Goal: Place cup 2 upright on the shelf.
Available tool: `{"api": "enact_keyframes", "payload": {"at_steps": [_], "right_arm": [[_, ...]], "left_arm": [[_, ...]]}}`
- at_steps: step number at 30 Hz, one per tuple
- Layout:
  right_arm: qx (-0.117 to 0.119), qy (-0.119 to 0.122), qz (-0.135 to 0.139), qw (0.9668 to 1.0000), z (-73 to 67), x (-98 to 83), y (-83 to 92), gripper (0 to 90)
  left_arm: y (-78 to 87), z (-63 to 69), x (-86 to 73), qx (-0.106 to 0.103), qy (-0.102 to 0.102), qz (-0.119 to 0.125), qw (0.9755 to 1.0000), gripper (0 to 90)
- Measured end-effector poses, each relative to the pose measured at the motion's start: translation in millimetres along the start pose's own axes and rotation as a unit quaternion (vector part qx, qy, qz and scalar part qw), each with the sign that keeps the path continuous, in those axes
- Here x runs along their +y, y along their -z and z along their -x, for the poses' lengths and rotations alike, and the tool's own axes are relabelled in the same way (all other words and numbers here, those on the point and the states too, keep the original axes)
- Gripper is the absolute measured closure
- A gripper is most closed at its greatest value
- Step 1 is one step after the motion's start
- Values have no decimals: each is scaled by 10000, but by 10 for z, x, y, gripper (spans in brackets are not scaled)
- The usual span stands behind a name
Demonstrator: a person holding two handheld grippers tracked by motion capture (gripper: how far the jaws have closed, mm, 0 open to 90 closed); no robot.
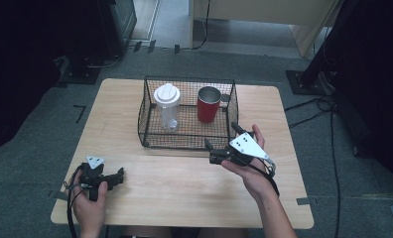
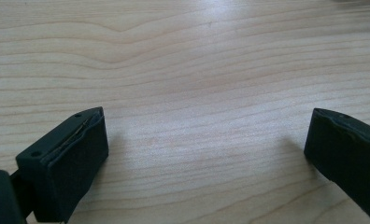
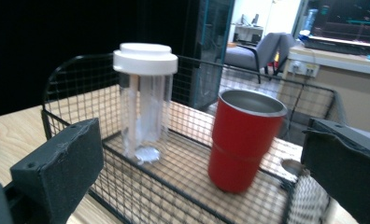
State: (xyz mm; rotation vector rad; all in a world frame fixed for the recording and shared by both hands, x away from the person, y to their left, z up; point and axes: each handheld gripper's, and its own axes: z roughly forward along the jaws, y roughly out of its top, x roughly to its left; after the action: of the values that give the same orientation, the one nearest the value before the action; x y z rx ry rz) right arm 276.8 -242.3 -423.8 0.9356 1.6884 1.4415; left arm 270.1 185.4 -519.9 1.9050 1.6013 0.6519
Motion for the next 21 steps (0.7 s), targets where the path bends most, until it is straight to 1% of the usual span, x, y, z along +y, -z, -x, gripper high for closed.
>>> {"api": "enact_keyframes", "payload": {"at_steps": [6,10,13,21], "right_arm": [[-209,-84,-62,9997,129,-155,215,0],[-366,-112,-138,9992,212,-277,323,0],[-478,-218,-206,9984,278,-384,407,0],[-717,-383,-317,9962,436,-623,657,0]], "left_arm": [[0,0,0,1,-1,2,10000,4],[-1,0,0,1,2,5,10000,4],[-1,1,0,0,7,10,10000,4],[-1,0,-1,1,-2,7,10000,4]]}}
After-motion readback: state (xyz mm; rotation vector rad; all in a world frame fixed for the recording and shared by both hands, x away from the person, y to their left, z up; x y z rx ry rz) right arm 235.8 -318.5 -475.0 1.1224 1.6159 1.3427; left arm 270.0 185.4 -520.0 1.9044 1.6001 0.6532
